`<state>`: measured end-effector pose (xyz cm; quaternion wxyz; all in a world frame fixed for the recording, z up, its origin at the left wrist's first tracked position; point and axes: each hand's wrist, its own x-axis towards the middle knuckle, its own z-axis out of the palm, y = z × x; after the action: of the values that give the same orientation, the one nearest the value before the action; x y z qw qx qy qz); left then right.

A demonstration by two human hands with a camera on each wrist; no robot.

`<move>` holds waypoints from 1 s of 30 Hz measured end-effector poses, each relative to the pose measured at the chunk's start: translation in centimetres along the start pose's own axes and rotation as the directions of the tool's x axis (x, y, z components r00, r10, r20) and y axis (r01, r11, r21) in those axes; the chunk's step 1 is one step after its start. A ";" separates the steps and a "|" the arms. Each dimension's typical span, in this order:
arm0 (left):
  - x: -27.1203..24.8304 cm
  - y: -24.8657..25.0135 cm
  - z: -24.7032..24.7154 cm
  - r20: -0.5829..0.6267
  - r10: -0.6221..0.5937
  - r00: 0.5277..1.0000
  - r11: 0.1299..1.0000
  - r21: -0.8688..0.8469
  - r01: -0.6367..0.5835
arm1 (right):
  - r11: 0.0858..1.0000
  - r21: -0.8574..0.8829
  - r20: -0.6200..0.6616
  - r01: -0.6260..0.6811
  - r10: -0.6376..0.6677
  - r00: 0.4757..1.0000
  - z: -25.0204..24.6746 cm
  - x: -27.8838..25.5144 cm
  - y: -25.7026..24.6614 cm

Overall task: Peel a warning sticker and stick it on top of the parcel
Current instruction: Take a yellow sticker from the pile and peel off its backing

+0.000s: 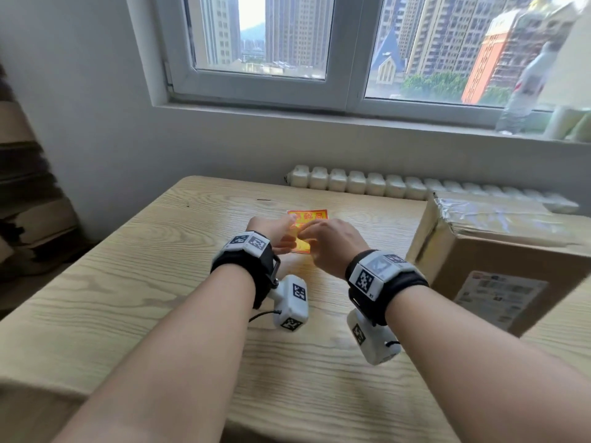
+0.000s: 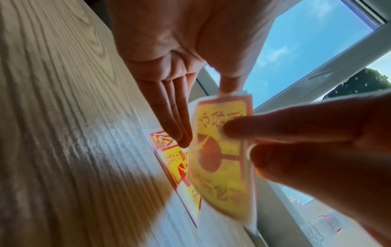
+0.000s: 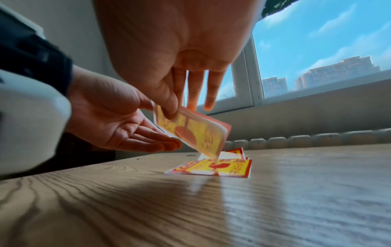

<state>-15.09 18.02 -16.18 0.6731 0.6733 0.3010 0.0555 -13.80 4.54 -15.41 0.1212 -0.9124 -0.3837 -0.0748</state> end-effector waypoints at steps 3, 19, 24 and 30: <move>-1.6 0.6 -0.8 -0.045 0.087 0.995 0.994 0.069 -0.084 | 0.999 0.038 -0.019 -0.006 0.007 1.000 -1.5 -1.8 -1.0; -7.3 -4.0 0.2 0.109 -0.075 0.991 0.936 0.350 0.033 | 0.927 0.062 0.341 -0.371 0.330 0.880 -0.3 -9.8 0.2; -6.4 -3.6 2.1 0.131 -0.056 0.990 0.903 0.431 -0.006 | 0.914 0.097 0.297 -0.393 0.350 0.888 -0.1 -9.2 0.9; -5.1 -4.0 4.7 0.139 -0.024 0.990 0.774 0.630 -0.070 | 0.910 0.115 0.278 -0.400 0.357 0.892 0.1 -8.6 1.8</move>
<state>-18.31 11.10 -18.62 0.4259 0.8661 0.2463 -0.0877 -18.49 -2.52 -17.82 0.1608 -0.9581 -0.2153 0.0988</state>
